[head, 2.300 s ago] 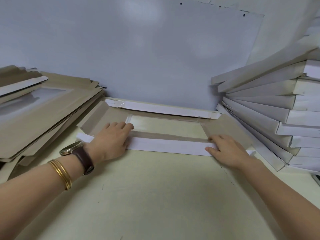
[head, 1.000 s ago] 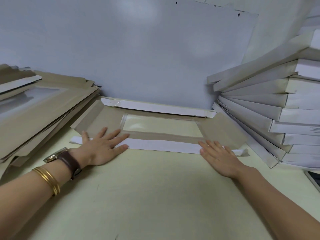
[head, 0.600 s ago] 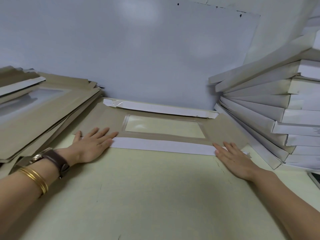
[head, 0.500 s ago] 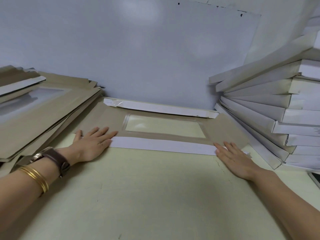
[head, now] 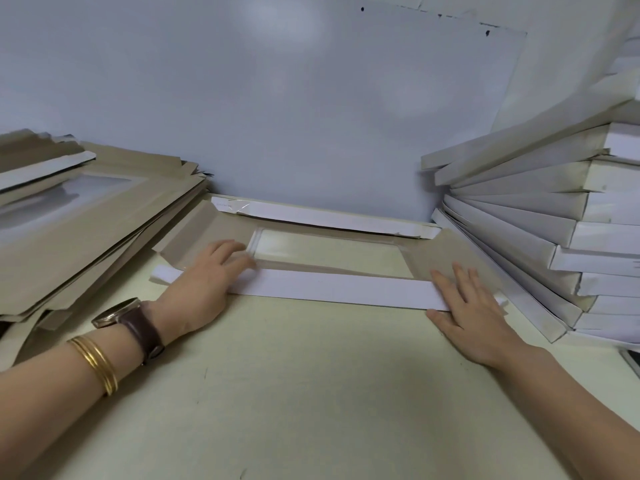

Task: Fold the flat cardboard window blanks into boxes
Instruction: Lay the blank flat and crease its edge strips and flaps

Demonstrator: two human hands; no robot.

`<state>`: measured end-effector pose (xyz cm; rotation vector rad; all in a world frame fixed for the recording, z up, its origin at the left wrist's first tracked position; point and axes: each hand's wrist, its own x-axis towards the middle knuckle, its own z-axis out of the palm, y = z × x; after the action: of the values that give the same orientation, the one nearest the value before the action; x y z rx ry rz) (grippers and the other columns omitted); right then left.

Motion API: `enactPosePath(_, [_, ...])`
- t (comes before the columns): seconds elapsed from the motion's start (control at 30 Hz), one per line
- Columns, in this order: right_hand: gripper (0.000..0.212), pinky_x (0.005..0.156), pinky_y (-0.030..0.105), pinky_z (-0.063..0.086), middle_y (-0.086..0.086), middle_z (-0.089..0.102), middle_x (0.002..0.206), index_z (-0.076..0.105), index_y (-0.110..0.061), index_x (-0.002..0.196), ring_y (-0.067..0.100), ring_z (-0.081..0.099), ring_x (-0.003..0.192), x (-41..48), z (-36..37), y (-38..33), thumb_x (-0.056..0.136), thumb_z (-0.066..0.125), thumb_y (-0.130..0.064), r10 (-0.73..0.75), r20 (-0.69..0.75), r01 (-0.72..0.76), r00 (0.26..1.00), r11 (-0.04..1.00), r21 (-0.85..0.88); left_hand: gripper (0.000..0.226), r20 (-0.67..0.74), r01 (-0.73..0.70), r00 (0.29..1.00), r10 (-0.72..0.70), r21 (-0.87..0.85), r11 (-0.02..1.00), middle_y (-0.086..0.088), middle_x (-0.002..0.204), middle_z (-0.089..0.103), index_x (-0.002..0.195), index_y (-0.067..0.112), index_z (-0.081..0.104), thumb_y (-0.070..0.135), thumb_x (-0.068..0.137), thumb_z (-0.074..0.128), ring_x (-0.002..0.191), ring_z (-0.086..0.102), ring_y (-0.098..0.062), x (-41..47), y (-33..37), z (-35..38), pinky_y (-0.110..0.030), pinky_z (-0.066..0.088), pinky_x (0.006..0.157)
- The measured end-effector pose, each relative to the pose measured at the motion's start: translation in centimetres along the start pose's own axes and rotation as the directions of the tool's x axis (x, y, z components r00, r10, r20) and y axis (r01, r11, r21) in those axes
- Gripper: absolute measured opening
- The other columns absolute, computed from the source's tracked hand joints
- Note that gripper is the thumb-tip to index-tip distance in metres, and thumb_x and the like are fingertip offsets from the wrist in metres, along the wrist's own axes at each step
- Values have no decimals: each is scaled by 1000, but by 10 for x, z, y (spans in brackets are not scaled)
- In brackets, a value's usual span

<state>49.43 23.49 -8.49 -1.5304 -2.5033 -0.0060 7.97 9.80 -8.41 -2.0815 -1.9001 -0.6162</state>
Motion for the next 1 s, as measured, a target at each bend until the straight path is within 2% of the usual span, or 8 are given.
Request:
enactPosePath(0.07, [63, 119, 38, 3, -5, -12, 161, 8, -39, 152, 16, -15, 147, -1, -2, -7, 98, 40, -48, -82, -16, 82, 997, 996, 26, 50, 41, -65, 997, 66, -30, 997, -14, 134, 49, 117, 11, 65, -15, 76, 50, 130, 39, -34, 1, 6, 0, -44, 40, 102])
enactPosePath(0.13, [57, 119, 36, 8, -5, -2, 162, 24, -34, 150, 14, -7, 148, 0, -3, -15, 98, 43, -45, -124, -13, 124, 992, 991, 39, 27, 52, -54, 997, 57, -72, 996, -8, 132, 51, 115, 12, 66, 10, 91, 57, 129, 41, -28, 0, 11, 4, -40, 40, 101])
enactPosePath(0.2, [51, 117, 34, 15, -3, 18, 158, 37, -28, 146, 15, 9, 144, 1, -2, -23, 98, 44, -44, -146, -15, 147, 989, 989, 36, 32, 125, 2, 992, 12, -111, 994, 3, 131, 50, 120, 16, 63, 33, 94, 55, 127, 38, -18, 1, 16, 8, -32, 35, 104])
enactPosePath(0.27, [47, 112, 31, 22, -4, 36, 147, 44, -23, 142, 14, 24, 135, 4, -1, -30, 99, 45, -41, -155, -9, 155, 988, 986, 52, 38, 173, 43, 985, -24, -108, 993, 9, 128, 51, 123, 18, 59, 41, 94, 53, 122, 40, -13, 3, 17, 9, -30, 35, 102])
enactPosePath(0.43, [37, 102, 30, 32, -7, 54, 129, 53, -23, 132, 14, 41, 122, 8, -1, -39, 100, 45, -39, -130, 0, 130, 991, 990, 49, 40, 217, 64, 975, -43, -90, 994, 6, 120, 56, 122, 16, 59, 44, 92, 54, 114, 49, -17, 10, 18, 5, -36, 41, 97])
enactPosePath(0.73, [32, 90, 30, 38, -6, 53, 105, 64, -24, 112, 15, 45, 108, 13, -7, -43, 103, 37, -38, -111, 14, 111, 994, 993, 26, 32, 187, 28, 982, -15, -69, 997, 0, 106, 60, 109, 14, 68, 34, 100, 44, 100, 55, -23, 14, 22, 0, -36, 45, 87])
enactPosePath(0.87, [34, 91, 35, 39, -1, 55, 96, 62, -18, 100, 20, 48, 100, 17, -12, -47, 104, 34, -35, -110, 15, 111, 994, 994, -21, 35, 188, 41, 982, -30, -55, 998, -3, 97, 59, 97, 10, 68, 31, 101, 41, 95, 54, -24, 16, 23, -3, -34, 43, 84])
enactPosePath(1.0, [30, 82, 38, 40, -4, 54, 86, 53, -15, 89, 21, 49, 88, 17, -17, -50, 104, 34, -32, -115, 3, 115, 993, 993, 9, 32, 215, 94, 972, -90, -10, 995, -2, 87, 54, 83, 11, 56, 28, 102, 38, 89, 50, -26, 19, 24, -4, -37, 41, 80])
